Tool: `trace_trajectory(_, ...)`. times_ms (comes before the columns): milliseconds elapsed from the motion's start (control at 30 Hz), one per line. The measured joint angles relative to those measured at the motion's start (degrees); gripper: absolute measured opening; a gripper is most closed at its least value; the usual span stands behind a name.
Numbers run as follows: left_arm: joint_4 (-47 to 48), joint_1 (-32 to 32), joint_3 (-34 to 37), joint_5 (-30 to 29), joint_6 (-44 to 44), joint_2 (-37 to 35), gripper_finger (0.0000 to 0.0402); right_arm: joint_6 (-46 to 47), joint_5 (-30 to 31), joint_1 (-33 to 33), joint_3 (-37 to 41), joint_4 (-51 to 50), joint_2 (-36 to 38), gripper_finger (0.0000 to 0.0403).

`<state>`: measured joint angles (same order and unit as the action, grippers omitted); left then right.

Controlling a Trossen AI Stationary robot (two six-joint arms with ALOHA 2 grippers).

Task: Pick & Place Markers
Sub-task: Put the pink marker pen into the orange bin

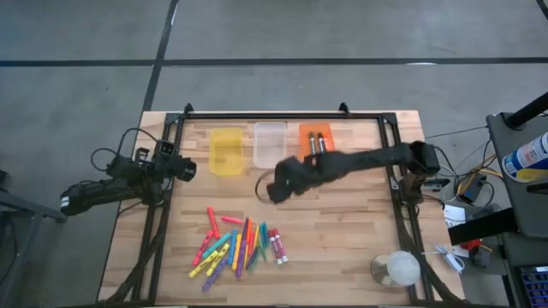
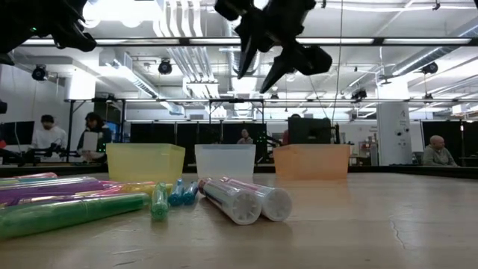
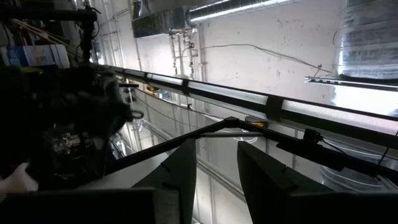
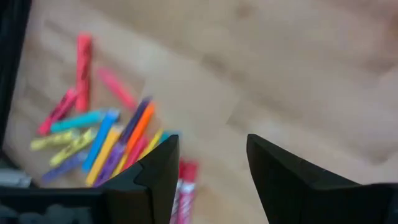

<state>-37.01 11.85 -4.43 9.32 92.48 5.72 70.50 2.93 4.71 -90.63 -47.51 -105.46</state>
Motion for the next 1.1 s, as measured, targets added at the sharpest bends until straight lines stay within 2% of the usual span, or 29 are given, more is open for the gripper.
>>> trace_trajectory(233, 0.04, -0.01, 0.0, 0.26, 0.41, -0.04, 0.0112, 9.43, -3.25, 7.58, -0.46, 3.04, -5.1, 0.0176)
trace_trajectory(367, 0.28, 0.01, 0.0, 0.24, 0.36, 0.09, 0.0112, 10.96, -8.45, 9.74, -4.41, 3.34, -10.25, 0.0176)
trace_trajectory(467, 0.64, -0.01, 0.04, 0.25, 0.45, 0.09, 0.0112, 9.27, -12.09, 10.38, -9.25, 1.95, -15.15, 0.0175)
trace_trajectory(667, 0.58, -0.01, 0.04, 0.26, 1.16, 0.09, 0.0112, 5.33, -12.16, 10.4, -20.53, -11.02, -23.36, 0.0175)
trace_trajectory(767, 0.59, 0.01, 0.04, 0.28, 1.24, 0.07, 0.0112, 2.51, -11.99, 10.42, -24.66, -12.94, -26.98, 0.0175)
trace_trajectory(900, 0.63, 0.01, 0.04, 0.34, 1.74, 0.02, 0.0112, 0.52, -12.71, 10.42, -27.84, -14.05, -31.32, 0.0175)
trace_trajectory(1100, 0.59, 0.01, 0.02, 1.26, 2.68, 0.0, 0.0112, -1.85, -13.26, 10.27, -27.92, -17.02, -31.53, 0.0175)
